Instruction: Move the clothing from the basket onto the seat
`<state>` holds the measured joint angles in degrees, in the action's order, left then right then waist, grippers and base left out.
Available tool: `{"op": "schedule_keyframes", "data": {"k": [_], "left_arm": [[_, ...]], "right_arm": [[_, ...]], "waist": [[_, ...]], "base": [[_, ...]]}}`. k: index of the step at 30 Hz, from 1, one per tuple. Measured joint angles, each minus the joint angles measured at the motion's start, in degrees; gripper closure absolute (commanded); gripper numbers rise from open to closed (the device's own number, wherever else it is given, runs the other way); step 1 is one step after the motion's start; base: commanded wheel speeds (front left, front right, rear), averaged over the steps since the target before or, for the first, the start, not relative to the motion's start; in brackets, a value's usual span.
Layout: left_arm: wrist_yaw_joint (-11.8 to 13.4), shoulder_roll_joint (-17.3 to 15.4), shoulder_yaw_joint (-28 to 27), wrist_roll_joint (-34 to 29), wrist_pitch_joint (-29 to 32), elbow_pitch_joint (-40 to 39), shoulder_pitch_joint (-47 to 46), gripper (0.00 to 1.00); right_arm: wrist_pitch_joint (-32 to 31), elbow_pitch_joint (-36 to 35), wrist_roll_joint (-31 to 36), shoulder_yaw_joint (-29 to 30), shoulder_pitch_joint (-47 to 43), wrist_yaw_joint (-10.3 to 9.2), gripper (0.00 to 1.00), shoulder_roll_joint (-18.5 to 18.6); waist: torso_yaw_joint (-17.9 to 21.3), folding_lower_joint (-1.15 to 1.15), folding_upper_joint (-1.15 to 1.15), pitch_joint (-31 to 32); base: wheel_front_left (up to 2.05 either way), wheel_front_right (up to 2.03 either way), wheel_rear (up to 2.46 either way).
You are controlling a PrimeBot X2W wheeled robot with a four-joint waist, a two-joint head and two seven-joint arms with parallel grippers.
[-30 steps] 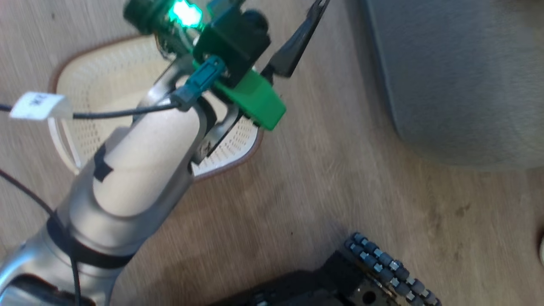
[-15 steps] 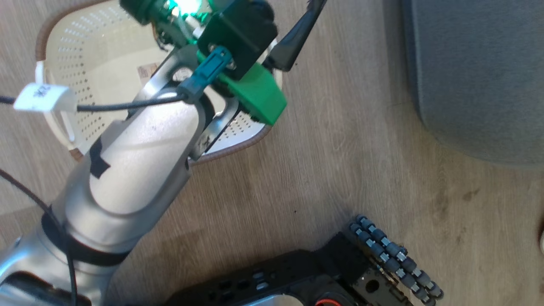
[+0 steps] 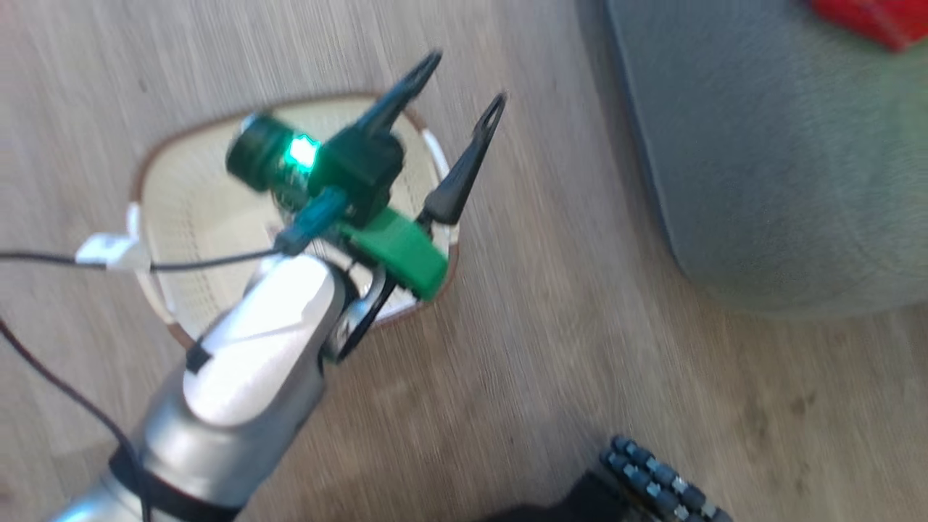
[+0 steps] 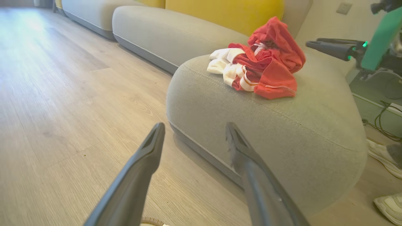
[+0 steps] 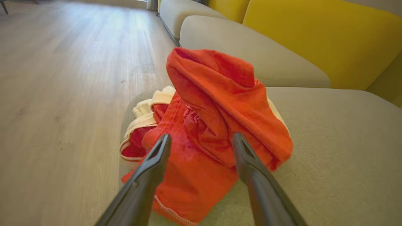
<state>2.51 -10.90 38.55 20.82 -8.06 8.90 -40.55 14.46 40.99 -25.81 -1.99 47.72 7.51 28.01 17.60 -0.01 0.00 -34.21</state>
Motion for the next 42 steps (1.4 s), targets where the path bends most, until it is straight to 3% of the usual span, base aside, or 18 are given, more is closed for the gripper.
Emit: {"op": "schedule_keyframes", "data": {"k": [8, 14, 20, 29, 38, 40, 41, 42], "left_arm": [[3.24, 0.14, -3.09, 4.63, -3.41, 5.38, 10.34, 0.00], [5.31, 0.93, -7.51, 7.11, -5.77, 10.02, 16.35, 0.00], [5.83, 1.09, -13.37, 7.17, -6.21, 13.00, 23.13, 0.00], [4.13, 3.13, -24.36, 2.94, -6.23, 12.32, 31.09, 0.00], [1.59, 5.43, -29.21, -0.38, -6.23, 12.67, 33.37, 0.00], [-0.05, 5.82, -30.26, -1.45, -6.23, 12.66, 33.65, 0.00], [-0.55, 5.95, -30.53, -1.76, -6.22, 12.66, 33.80, 1.00], [-0.53, 5.98, -30.40, -1.74, -6.09, 13.33, 33.87, 1.00]], "right_arm": [[-0.10, -13.61, -1.63, 0.29, -17.14, -0.01, 0.00, -1.33], [-0.10, -19.50, -0.54, -0.36, -29.73, -0.01, 0.00, -7.88], [-0.01, -20.57, 3.94, -1.96, -33.93, -0.01, 0.00, -14.08], [-0.01, -21.06, 10.69, -2.50, -40.41, -0.01, 0.00, -21.69], [-0.01, -19.56, 12.67, -2.65, -41.01, -0.01, 0.00, -22.37], [-0.01, -18.95, 12.89, -2.36, -41.36, -0.01, 0.00, -22.47], [-0.01, -18.84, 12.92, -2.26, -41.36, -0.01, 1.00, -22.54], [-0.02, -18.15, 12.91, -2.33, -41.42, 0.00, 1.00, -22.54]], "waist": [[-1.24, 0.00, 0.00, 11.22], [-6.25, 0.00, 0.00, 17.18], [-12.42, 0.00, 0.00, 21.73], [-18.54, 0.00, 0.00, 27.99], [-19.58, 0.00, 0.00, 30.81], [-19.40, 0.00, 0.00, 31.29], [-19.31, 0.00, 0.00, 31.39], [-19.31, 0.00, 0.00, 31.41]], "base": [[0.00, 0.00, 0.00], [0.00, 0.00, 0.00], [0.00, 0.00, 0.00], [0.00, 0.00, 0.00], [0.00, 0.00, 0.00], [0.00, 0.00, 0.00], [0.00, 0.00, 0.00], [0.00, 0.00, 0.00]]}}
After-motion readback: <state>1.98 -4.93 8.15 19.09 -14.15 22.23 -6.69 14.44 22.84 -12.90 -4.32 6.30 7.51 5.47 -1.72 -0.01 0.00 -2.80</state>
